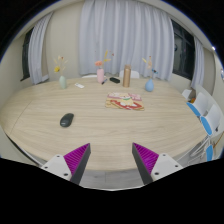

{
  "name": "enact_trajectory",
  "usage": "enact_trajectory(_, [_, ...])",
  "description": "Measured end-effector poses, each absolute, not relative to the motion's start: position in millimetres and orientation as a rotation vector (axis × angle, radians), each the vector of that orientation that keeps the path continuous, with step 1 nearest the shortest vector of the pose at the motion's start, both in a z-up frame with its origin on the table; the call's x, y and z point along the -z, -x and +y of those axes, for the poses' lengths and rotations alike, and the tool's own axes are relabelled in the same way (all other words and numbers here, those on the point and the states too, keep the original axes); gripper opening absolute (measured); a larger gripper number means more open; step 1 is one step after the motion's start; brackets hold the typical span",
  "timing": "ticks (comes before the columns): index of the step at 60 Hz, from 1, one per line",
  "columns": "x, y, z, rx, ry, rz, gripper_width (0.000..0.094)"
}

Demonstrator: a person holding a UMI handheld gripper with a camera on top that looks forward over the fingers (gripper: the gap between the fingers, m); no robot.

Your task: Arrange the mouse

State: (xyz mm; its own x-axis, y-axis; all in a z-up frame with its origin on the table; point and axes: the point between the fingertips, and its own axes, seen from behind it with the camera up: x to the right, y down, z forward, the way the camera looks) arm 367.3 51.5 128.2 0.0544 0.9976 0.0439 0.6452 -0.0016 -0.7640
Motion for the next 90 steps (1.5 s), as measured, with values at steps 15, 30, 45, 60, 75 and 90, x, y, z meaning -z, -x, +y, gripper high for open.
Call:
enact_trajectory(15, [-114.2,-375.0,-44.1,-0.778,1.661,-1.77,0.0861])
enact_trajectory(30, [-99.8,-366.4,-134.2,-0.825,1.613,-1.86,0.086])
enact_trajectory(45, [-74.4,-320.0,-182.4,-0.818,1.62,-1.835,0.0857])
enact_trajectory(60, [-37.3,-258.8,-190.4,-0.758,1.671,-1.805,0.0859])
enact_trajectory(75, [-6.3,-200.8,-184.2,-0.718,1.725,-1.759,0.086])
enact_trajectory(90, [11.6,-154.7,-183.8,-0.71,1.744,-1.756,0.0858])
